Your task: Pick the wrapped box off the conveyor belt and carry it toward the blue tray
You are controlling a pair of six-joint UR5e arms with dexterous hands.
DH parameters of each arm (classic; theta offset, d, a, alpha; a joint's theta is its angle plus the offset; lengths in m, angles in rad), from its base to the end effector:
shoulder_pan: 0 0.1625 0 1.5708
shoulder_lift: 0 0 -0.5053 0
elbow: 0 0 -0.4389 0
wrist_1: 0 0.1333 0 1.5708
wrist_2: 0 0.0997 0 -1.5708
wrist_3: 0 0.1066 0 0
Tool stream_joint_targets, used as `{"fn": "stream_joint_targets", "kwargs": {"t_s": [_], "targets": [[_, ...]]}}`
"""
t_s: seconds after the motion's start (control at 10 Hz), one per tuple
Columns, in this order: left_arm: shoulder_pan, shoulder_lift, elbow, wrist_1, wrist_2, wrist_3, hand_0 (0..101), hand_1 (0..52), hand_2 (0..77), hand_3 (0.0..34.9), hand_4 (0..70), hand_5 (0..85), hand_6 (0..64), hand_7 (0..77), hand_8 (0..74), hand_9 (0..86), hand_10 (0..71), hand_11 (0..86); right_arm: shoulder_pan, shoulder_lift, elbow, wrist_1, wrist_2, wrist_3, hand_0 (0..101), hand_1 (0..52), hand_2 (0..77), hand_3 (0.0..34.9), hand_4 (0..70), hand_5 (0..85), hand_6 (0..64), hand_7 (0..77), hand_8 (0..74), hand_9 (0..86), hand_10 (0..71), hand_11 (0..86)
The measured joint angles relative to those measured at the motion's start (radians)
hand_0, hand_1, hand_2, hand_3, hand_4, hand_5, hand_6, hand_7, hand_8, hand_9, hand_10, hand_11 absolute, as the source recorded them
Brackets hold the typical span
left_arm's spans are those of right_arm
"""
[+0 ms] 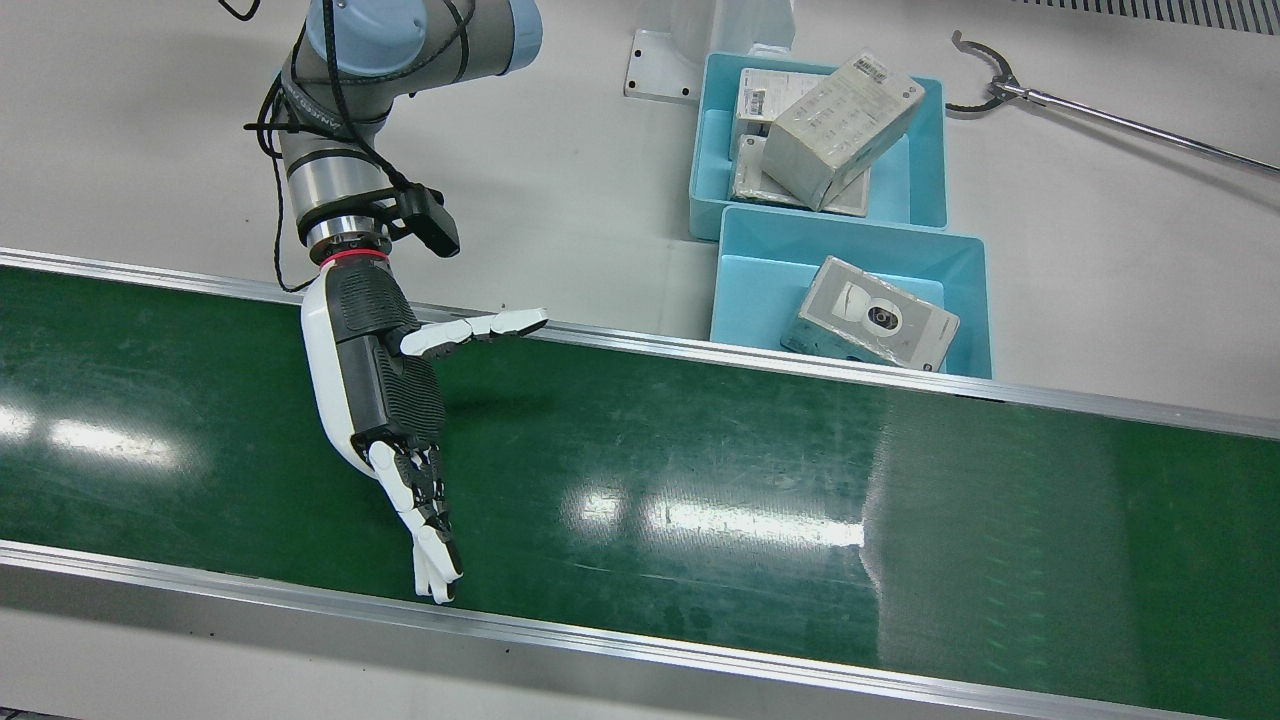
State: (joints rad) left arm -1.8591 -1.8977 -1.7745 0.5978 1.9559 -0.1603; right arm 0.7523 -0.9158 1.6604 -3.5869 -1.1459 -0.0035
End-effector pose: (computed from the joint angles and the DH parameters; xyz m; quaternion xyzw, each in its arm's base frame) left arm -0.2693 -0.5801 0.5250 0.0966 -0.6779 0.7281 0.0321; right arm -0.4285 -0.6438 0.3324 -0.1968 -0.7718 0.5999 0.0764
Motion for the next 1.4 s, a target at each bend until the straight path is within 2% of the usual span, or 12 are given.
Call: {"fn": "stream_joint_targets", "kwargs": {"t_s": [0.3,0.5,0.6,0.8,1.1,1.2,1.4], "targets": [[0.000,0.000,0.000,0.000,0.000,0.000,0,0.0,0.5,0.0,0.0,1.1,0.5,0.5,0.5,0.5,0.0,0.5,-0.006,0.000,-0.001,0.017,0.000,-0.003,50,16.9,7.1,0.2,7.1,7.6,0.0,0.0,0.0,1.1,0.0,1.1],[0.000,0.000,0.000,0.000,0.000,0.000,0,0.0,1.1,0.0,0.0,1.1,0.5,0.5,0.5,0.5,0.5,0.5,-0.010,-0.001,-0.005,0.049,0.000,-0.004,50,16.9,5.5,0.3,7.1,7.6,1.1,0.0,0.0,1.1,0.0,1.6],[0.000,0.000,0.000,0.000,0.000,0.000,0,0.0,1.1,0.0,0.0,1.1,0.5,0.5,0.5,0.5,0.5,0.5,-0.011,-0.001,-0.009,0.070,0.000,-0.004,49,14.7,3.3,0.3,6.0,8.7,1.1,0.0,0.0,1.1,0.0,1.1],[0.000,0.000,0.000,0.000,0.000,0.000,0,0.0,0.5,0.0,0.0,1.1,0.5,0.5,0.5,0.5,0.5,0.5,-0.013,-0.001,-0.016,0.099,0.000,-0.004,49,14.7,4.9,0.2,6.0,8.7,1.1,0.0,0.0,1.1,0.0,1.1],[0.000,0.000,0.000,0.000,0.000,0.000,0,0.0,0.5,0.0,0.0,1.1,0.5,0.5,0.5,0.5,0.5,0.5,-0.015,-0.002,-0.018,0.116,0.000,-0.004,49,14.7,4.9,0.2,7.1,9.8,2.2,0.0,0.0,1.1,0.0,1.1],[0.000,0.000,0.000,0.000,0.000,0.000,0,0.0,1.1,0.0,0.0,1.1,0.5,0.5,0.5,0.5,0.5,0.5,-0.016,-0.003,-0.018,0.120,0.000,-0.004,49,14.7,4.9,0.2,7.1,9.8,1.6,2.2,0.0,1.1,0.0,1.1],[0.000,0.000,0.000,0.000,0.000,0.000,0,0.0,1.1,0.0,0.0,1.1,0.5,0.5,0.5,0.5,0.5,0.5,-0.017,-0.003,-0.019,0.124,0.000,-0.004,49,14.7,4.9,0.2,7.1,9.8,1.6,0.5,0.0,1.1,0.0,1.6]]}}
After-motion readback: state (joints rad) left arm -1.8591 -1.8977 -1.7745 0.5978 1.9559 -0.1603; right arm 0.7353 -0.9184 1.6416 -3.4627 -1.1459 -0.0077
